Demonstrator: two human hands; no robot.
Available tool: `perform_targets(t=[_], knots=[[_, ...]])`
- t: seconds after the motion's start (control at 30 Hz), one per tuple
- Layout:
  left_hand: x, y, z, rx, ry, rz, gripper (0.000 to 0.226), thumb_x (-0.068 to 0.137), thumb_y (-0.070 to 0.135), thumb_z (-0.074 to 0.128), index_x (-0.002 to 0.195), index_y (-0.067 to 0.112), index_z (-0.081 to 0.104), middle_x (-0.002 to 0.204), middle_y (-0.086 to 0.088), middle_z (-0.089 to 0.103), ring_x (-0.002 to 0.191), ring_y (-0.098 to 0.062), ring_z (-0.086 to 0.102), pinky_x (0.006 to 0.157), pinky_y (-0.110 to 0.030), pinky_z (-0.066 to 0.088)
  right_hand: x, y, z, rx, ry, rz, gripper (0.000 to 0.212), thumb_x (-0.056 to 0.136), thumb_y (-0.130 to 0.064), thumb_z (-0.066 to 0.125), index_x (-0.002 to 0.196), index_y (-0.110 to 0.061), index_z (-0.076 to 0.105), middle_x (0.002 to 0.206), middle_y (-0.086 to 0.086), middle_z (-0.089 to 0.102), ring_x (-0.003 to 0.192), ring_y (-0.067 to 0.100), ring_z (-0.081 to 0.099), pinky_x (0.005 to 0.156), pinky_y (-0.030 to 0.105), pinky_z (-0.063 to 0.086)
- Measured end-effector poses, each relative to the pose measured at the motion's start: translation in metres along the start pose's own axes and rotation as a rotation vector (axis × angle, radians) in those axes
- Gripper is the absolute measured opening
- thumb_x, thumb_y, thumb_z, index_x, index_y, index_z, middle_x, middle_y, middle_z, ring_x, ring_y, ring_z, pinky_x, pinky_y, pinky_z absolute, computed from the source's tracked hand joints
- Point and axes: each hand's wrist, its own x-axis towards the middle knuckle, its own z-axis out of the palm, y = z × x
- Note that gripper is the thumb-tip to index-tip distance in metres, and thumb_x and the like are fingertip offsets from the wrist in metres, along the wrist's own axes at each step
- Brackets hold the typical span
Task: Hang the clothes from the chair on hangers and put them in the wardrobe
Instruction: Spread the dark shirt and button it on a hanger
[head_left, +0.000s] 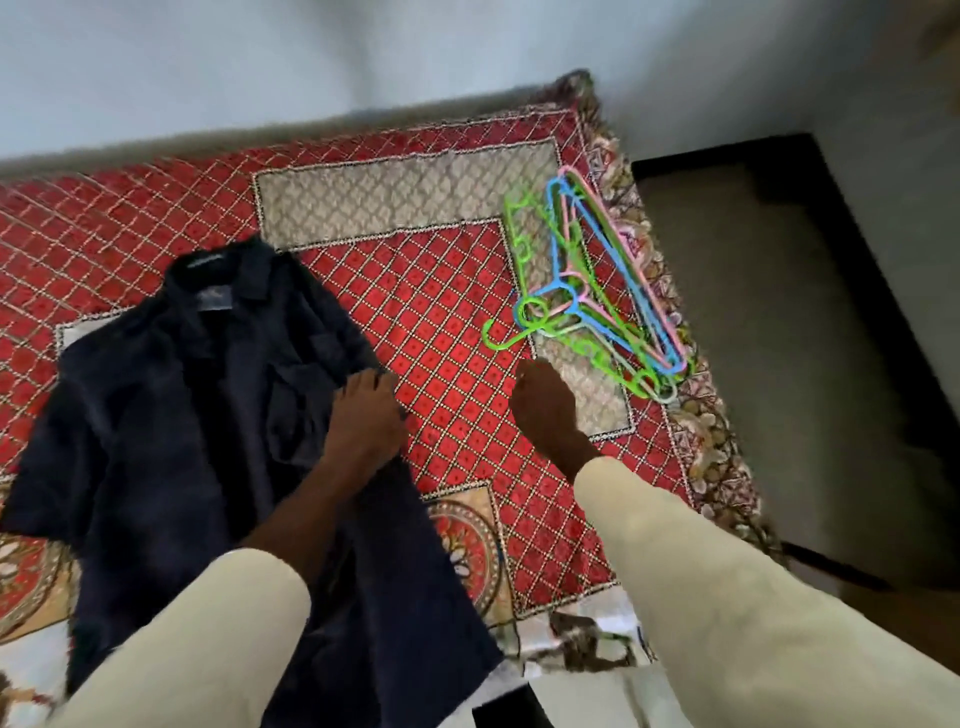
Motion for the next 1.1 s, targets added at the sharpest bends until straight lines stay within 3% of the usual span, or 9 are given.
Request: perform_targets(t=[0.23, 0.33, 0.47, 0.6, 0.67, 0.83, 0.93, 1.0, 1.1], knots=[[0.082, 0.136, 0.031, -0.123, 0.010, 0.158, 0.057, 0.084, 0.008, 0.058, 0.140, 0.003, 0.046, 0.140, -0.018, 0.050, 0.133, -0.035, 0.042, 0.109, -0.043, 0.032, 0.064, 0.093, -0.046, -0.086, 0.194, 0.066, 0.031, 0.077, 0.000, 0.058, 0.107, 0.002, 0.062, 0.108, 0.025, 0.060, 0.096, 0.041, 0.060, 0.076, 0.044, 0.050], [0.103, 0.163, 0.038, -0.015, -0.057, 0.052, 0.061, 0.083, 0.013, 0.057, 0.142, 0.009, 0.041, 0.147, -0.011, 0.041, 0.141, -0.031, 0.028, 0.115, -0.044, 0.024, 0.073, 0.107, -0.043, -0.190, 0.212, -0.087, 0.020, 0.064, 0.002, 0.070, 0.083, 0.000, 0.064, 0.085, 0.020, 0.060, 0.075, 0.039, 0.061, 0.063, 0.040, 0.050], [0.112, 0.170, 0.044, 0.246, -0.093, 0.042, 0.046, 0.085, 0.014, 0.055, 0.131, 0.010, 0.055, 0.145, -0.015, 0.038, 0.140, -0.035, 0.024, 0.116, -0.050, 0.022, 0.076, 0.113, -0.031, -0.329, 0.132, -0.156, 0.026, 0.065, -0.011, 0.079, 0.087, -0.005, 0.067, 0.095, 0.016, 0.062, 0.089, 0.035, 0.062, 0.076, 0.040, 0.050], [0.115, 0.152, 0.052, 0.256, 0.100, 0.127, 0.030, 0.091, 0.017, 0.050, 0.114, 0.012, 0.068, 0.129, -0.010, 0.055, 0.129, -0.034, 0.038, 0.109, -0.048, 0.030, 0.073, 0.103, -0.025, -0.328, 0.165, -0.199, 0.044, 0.078, -0.033, 0.070, 0.112, -0.006, 0.065, 0.112, 0.018, 0.061, 0.103, 0.036, 0.058, 0.088, 0.045, 0.047], [0.111, 0.146, 0.049, 0.146, 0.244, 0.213, 0.023, 0.090, 0.016, 0.056, 0.106, 0.007, 0.070, 0.118, -0.011, 0.063, 0.124, -0.036, 0.045, 0.104, -0.048, 0.038, 0.071, 0.100, -0.024, -0.371, 0.202, -0.207, 0.041, 0.081, -0.025, 0.064, 0.117, -0.007, 0.062, 0.117, 0.017, 0.060, 0.107, 0.035, 0.057, 0.091, 0.044, 0.045], [0.094, 0.145, 0.022, -0.044, 0.566, 0.406, 0.021, 0.094, 0.020, 0.057, 0.102, 0.007, 0.070, 0.108, -0.009, 0.066, 0.114, -0.034, 0.051, 0.097, -0.046, 0.045, 0.079, 0.095, -0.043, -0.315, 0.426, -0.277, 0.040, 0.068, -0.004, 0.059, 0.108, -0.007, 0.060, 0.098, 0.014, 0.062, 0.090, 0.033, 0.059, 0.086, 0.042, 0.035], [0.083, 0.133, -0.001, -0.133, 0.687, 0.396, 0.022, 0.096, 0.021, 0.056, 0.100, 0.006, 0.072, 0.105, -0.010, 0.067, 0.107, -0.037, 0.057, 0.097, -0.044, 0.045, 0.081, 0.072, -0.060, -0.192, 0.541, -0.396, 0.024, 0.084, -0.010, 0.052, 0.108, -0.007, 0.052, 0.098, 0.014, 0.062, 0.091, 0.033, 0.058, 0.090, 0.044, 0.036], [0.078, 0.123, -0.017, -0.182, 0.767, 0.378, 0.022, 0.096, 0.022, 0.058, 0.099, 0.005, 0.073, 0.103, -0.011, 0.067, 0.103, -0.037, 0.059, 0.098, -0.043, 0.043, 0.083, 0.054, -0.070, -0.174, 0.569, -0.478, 0.021, 0.091, -0.017, 0.047, 0.109, -0.008, 0.056, 0.102, 0.013, 0.063, 0.095, 0.032, 0.058, 0.092, 0.044, 0.036], [0.061, 0.097, -0.046, -0.268, 0.890, 0.359, 0.019, 0.090, 0.024, 0.069, 0.101, 0.008, 0.069, 0.105, -0.013, 0.062, 0.102, -0.032, 0.056, 0.094, -0.042, 0.043, 0.084, 0.018, -0.077, -0.179, 0.507, -0.566, 0.038, 0.075, -0.011, 0.045, 0.110, -0.011, 0.060, 0.103, 0.011, 0.064, 0.097, 0.031, 0.060, 0.091, 0.041, 0.032]])
